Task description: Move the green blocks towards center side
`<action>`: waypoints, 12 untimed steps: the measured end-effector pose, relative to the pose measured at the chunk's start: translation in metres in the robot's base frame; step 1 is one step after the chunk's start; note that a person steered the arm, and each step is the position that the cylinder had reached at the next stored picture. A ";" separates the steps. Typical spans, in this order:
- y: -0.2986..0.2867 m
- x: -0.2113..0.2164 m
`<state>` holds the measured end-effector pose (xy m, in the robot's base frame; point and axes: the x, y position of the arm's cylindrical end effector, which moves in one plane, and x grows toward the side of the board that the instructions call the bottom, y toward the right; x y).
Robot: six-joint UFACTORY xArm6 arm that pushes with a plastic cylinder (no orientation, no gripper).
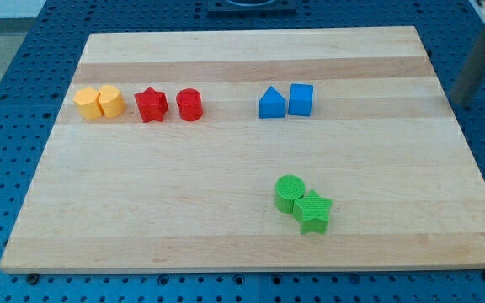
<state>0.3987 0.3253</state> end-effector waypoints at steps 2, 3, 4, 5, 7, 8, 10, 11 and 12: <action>-0.038 0.153; -0.094 0.198; -0.160 0.219; -0.212 0.212; -0.298 0.150; -0.327 0.118; -0.362 0.078; -0.363 0.078; -0.368 0.067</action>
<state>0.4660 -0.0425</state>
